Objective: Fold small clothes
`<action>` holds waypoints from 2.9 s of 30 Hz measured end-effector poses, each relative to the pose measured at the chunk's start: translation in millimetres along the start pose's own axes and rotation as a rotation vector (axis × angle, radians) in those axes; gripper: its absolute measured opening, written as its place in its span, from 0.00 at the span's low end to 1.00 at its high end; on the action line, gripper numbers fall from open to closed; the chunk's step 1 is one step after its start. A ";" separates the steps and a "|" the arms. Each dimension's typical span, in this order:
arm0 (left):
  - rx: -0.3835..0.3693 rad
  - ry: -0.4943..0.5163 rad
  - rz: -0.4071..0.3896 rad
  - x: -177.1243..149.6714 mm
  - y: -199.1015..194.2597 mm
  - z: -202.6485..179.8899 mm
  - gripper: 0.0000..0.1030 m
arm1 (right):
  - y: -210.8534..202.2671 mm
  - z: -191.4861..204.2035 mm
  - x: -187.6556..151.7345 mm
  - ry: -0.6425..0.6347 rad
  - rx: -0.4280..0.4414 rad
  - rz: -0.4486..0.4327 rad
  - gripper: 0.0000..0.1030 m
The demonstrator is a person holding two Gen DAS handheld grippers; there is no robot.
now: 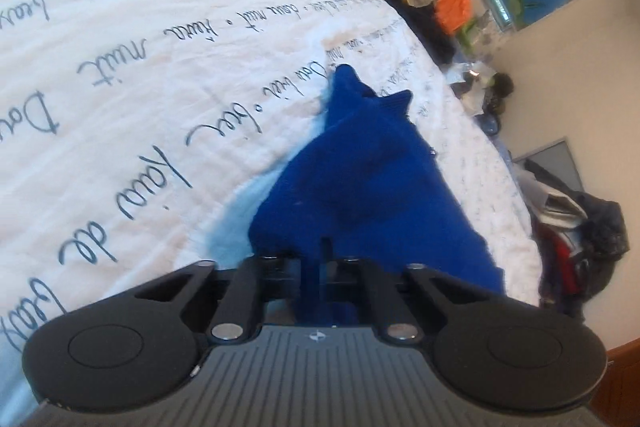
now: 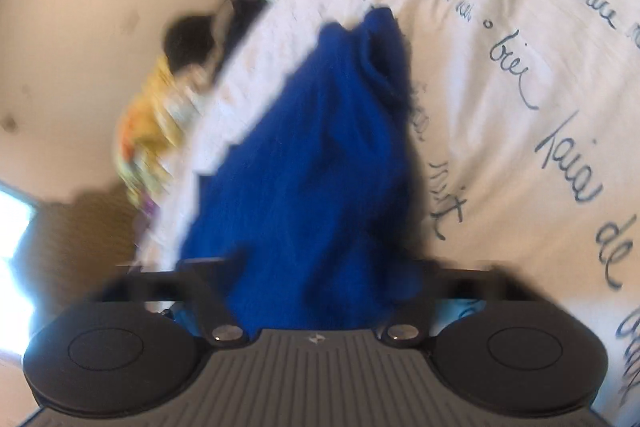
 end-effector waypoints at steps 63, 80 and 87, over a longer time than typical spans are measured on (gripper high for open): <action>0.128 0.944 -0.078 40.3 141.1 -132.0 0.92 | 110.8 112.5 76.2 -0.600 -0.233 -0.292 0.62; 0.083 0.869 -0.071 13.2 88.1 -138.4 0.97 | 119.7 100.8 33.1 -0.778 -0.379 -0.377 0.89; 0.122 0.993 -0.070 -2.9 90.7 -117.8 1.00 | 120.4 100.5 36.1 -0.762 -0.363 -0.369 0.89</action>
Point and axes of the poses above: each gripper's, at about its wrist camera, not at the fingertips, and y roughly the way its jaws point, z to its left, x to its top, the point moved 3 cm from there along y, roughly the way its jaws point, and after that the axes turned 15 degrees about y, right-handed, at the moved point
